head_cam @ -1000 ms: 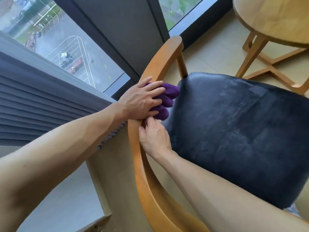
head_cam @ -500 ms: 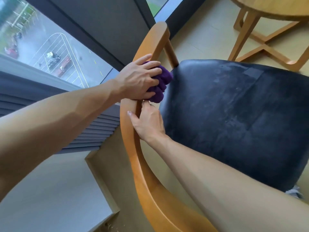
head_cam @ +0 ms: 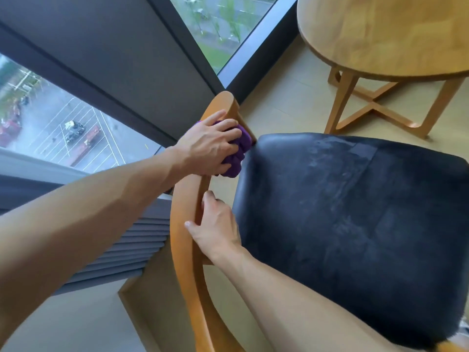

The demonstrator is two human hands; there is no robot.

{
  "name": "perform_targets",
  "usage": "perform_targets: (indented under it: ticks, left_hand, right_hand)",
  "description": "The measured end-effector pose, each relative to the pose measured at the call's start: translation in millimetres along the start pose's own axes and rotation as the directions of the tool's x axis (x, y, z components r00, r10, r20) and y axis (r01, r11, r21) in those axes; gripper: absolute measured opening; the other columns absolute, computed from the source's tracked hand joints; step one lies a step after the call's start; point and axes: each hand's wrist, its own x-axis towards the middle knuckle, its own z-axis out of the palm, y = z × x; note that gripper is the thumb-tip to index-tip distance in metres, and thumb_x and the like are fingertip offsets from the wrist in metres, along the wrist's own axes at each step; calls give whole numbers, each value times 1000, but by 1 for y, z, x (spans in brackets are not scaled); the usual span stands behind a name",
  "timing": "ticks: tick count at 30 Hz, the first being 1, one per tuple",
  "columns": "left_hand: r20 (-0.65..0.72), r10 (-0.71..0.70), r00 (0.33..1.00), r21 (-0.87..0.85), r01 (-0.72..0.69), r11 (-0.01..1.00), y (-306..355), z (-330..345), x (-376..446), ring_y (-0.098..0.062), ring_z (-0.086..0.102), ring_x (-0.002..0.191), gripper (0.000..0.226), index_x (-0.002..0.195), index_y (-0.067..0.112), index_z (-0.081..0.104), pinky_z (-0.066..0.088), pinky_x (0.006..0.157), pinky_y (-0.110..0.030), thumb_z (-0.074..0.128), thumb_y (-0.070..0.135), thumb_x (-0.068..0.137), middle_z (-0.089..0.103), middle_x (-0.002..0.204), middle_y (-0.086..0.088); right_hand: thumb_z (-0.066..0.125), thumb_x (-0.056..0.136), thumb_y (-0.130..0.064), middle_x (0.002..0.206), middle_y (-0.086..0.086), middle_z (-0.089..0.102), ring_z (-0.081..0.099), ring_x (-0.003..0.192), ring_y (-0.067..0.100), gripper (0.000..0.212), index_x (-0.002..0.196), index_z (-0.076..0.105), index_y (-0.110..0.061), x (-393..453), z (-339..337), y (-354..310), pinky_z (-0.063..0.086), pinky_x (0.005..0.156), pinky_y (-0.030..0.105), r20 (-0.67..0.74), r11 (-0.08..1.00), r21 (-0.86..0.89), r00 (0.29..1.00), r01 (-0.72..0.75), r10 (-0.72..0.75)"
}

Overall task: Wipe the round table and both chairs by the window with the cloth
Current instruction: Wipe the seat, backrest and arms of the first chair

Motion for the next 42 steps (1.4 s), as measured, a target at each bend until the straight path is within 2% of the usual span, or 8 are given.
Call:
perform_targets:
  ticks: [6,11,15,20,26,31,37,42]
  left_hand:
    - [-99,-116,988,-25,114,993,-12,-1,31,-32,36,142,38,97,17,72,30,112,-48,45,42,87,54,138,-7]
    - [-177,-222,959,-190,188,964,3,6,-5,-39,35,143,36,108,13,70,36,112,-50,48,38,93,46,149,-12]
    - [-227,-400,888,-373,300,878,27,12,-31,-43,41,138,37,116,10,67,40,112,-47,57,32,88,45,149,-19]
    - [-137,-671,729,-603,476,640,34,15,-36,-34,43,135,44,128,12,58,44,104,-48,64,31,89,42,149,-14]
    - [-39,-819,573,-695,573,434,20,10,-12,-26,51,120,48,135,29,47,52,88,-46,54,48,91,46,140,2]
    - [108,-837,537,-777,571,266,-1,13,-2,-25,55,120,49,141,41,39,47,95,-40,45,57,95,48,139,4]
    - [215,-816,537,-819,554,149,-15,15,-7,-25,58,117,51,143,36,39,43,95,-34,46,57,97,58,134,-4]
    - [379,-750,542,-845,532,-43,-32,22,-9,-21,59,110,47,130,32,54,43,95,-32,50,61,93,66,122,3]
  right_hand:
    - [64,94,-38,128,6,55,61,113,27,51,133,35,-24,3,0,1,54,89,37,24,1000,-24,1000,5,-5]
    - [66,93,-33,132,6,54,59,118,29,55,137,35,-22,3,-4,-4,51,96,41,58,1000,11,998,-19,19]
    - [68,92,-28,132,7,56,57,121,29,53,135,39,-19,1,-5,-8,49,99,40,60,998,41,998,-36,34]
    - [69,91,-27,130,5,58,58,120,27,54,135,38,-22,2,-2,-9,48,99,38,56,998,40,997,-46,43]
    - [71,89,-28,124,1,58,60,116,26,60,133,30,-29,7,2,-5,51,96,40,20,1000,7,999,-25,25]
    - [80,78,-27,126,0,47,56,114,24,95,144,12,-38,24,-9,-10,50,93,39,-47,995,-101,999,22,-26]
    - [66,88,-23,131,4,38,50,118,27,62,137,28,-27,58,-25,-35,47,93,37,-156,960,-271,981,72,-117]
    - [60,89,-20,149,8,28,30,139,30,52,135,36,-23,70,-33,-38,39,110,45,-182,886,-456,966,81,-182]
